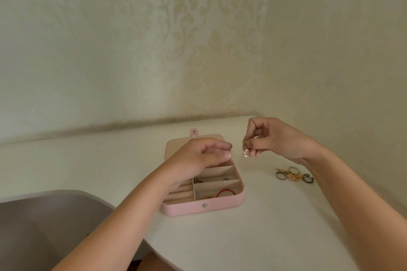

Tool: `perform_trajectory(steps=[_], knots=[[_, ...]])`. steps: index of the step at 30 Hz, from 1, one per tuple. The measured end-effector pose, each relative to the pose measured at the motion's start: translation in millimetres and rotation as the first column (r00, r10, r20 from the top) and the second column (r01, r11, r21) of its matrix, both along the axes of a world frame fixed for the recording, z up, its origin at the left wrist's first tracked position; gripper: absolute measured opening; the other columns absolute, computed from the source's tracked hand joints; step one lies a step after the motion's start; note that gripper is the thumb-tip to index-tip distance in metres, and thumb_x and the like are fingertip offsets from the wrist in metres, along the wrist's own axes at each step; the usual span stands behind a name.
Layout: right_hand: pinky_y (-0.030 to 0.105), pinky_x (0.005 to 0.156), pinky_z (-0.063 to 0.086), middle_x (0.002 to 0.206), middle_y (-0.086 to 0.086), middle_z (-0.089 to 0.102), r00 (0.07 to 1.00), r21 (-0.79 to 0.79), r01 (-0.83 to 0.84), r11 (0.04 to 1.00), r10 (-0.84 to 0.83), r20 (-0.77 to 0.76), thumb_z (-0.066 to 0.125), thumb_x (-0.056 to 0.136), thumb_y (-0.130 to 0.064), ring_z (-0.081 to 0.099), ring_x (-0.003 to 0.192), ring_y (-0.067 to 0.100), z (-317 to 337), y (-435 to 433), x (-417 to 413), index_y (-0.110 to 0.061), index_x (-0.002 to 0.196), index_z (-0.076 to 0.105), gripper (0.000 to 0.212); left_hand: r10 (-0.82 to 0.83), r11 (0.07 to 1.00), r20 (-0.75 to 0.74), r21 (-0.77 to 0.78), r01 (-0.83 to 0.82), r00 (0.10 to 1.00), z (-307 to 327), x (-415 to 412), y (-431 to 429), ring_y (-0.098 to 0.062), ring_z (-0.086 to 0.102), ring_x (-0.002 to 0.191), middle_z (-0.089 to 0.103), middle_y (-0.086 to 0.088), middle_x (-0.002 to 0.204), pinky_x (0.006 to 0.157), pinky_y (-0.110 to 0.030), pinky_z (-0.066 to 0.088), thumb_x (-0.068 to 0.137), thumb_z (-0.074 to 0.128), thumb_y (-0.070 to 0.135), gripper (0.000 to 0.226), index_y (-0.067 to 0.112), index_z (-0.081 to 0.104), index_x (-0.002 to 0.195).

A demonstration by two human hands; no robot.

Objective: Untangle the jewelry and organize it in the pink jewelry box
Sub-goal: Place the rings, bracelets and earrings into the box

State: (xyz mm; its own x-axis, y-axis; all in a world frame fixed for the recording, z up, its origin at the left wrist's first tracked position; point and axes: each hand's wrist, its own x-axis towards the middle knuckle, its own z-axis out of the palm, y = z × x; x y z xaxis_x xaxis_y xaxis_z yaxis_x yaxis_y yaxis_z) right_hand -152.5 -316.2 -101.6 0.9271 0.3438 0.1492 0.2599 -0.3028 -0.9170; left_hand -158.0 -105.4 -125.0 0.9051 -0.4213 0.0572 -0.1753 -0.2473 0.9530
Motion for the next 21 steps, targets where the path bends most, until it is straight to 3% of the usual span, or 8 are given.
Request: perform_trajectory(steps=[2, 5, 12, 17, 21], knots=[[0.018, 0.053, 0.05, 0.072, 0.014, 0.063, 1.0, 0.146, 0.016, 0.989, -0.012, -0.023, 0.058, 0.084, 0.012, 0.062, 0.054, 0.012, -2, 6, 0, -0.006, 0.078, 0.053, 0.019, -0.039, 0.996, -0.078, -0.079, 0.033, 0.996, 0, 0, -4, -0.007, 0.066, 0.102, 0.072, -0.002, 0.108, 0.094, -0.026, 0.051, 0.085, 0.066, 0.024, 0.023, 0.017, 0.068, 0.107], [0.017, 0.054, 0.051, 0.071, 0.01, 0.061, 0.999, 0.261, 0.011, 0.965, 0.002, -0.048, 0.058, 0.085, 0.01, 0.064, 0.055, 0.012, -6, 13, 1, -0.009, 0.084, 0.053, 0.019, -0.088, 0.976, -0.17, -0.211, 0.051, 0.982, 1, 1, -8, -0.017, 0.069, 0.096, 0.073, -0.007, 0.099, 0.088, -0.028, 0.054, 0.088, 0.061, 0.024, 0.022, 0.009, 0.069, 0.102], [0.019, 0.058, 0.054, 0.071, 0.008, 0.06, 1.0, 0.302, 0.025, 0.953, -0.022, -0.015, 0.058, 0.085, 0.01, 0.065, 0.058, 0.015, -9, 22, 1, -0.009, 0.082, 0.054, 0.02, 0.011, 0.947, -0.216, -0.31, -0.079, 0.976, 4, 6, -2, -0.012, 0.067, 0.068, 0.069, -0.003, 0.074, 0.07, -0.022, 0.057, 0.083, 0.065, 0.006, 0.009, 0.01, 0.073, 0.085], [0.02, 0.063, 0.056, 0.071, 0.003, 0.059, 0.998, 0.334, 0.036, 0.942, -0.017, -0.06, 0.054, 0.084, 0.014, 0.068, 0.066, 0.018, -15, 28, 2, -0.008, 0.081, 0.056, 0.022, 0.081, 0.922, -0.283, -0.344, -0.18, 0.956, 3, 15, 1, -0.01, 0.068, 0.066, 0.07, -0.002, 0.073, 0.068, -0.021, 0.057, 0.081, 0.068, 0.005, 0.01, 0.007, 0.072, 0.091], [0.019, 0.068, 0.056, 0.069, -0.001, 0.063, 0.991, 0.289, 0.042, 0.956, -0.004, -0.132, 0.051, 0.086, 0.011, 0.069, 0.07, 0.018, -20, 33, 2, -0.005, 0.084, 0.062, 0.02, 0.132, 0.919, -0.22, -0.339, -0.203, 0.967, 3, 19, 5, -0.011, 0.068, 0.068, 0.071, -0.002, 0.073, 0.066, -0.02, 0.055, 0.079, 0.071, 0.007, 0.007, 0.009, 0.073, 0.085]])
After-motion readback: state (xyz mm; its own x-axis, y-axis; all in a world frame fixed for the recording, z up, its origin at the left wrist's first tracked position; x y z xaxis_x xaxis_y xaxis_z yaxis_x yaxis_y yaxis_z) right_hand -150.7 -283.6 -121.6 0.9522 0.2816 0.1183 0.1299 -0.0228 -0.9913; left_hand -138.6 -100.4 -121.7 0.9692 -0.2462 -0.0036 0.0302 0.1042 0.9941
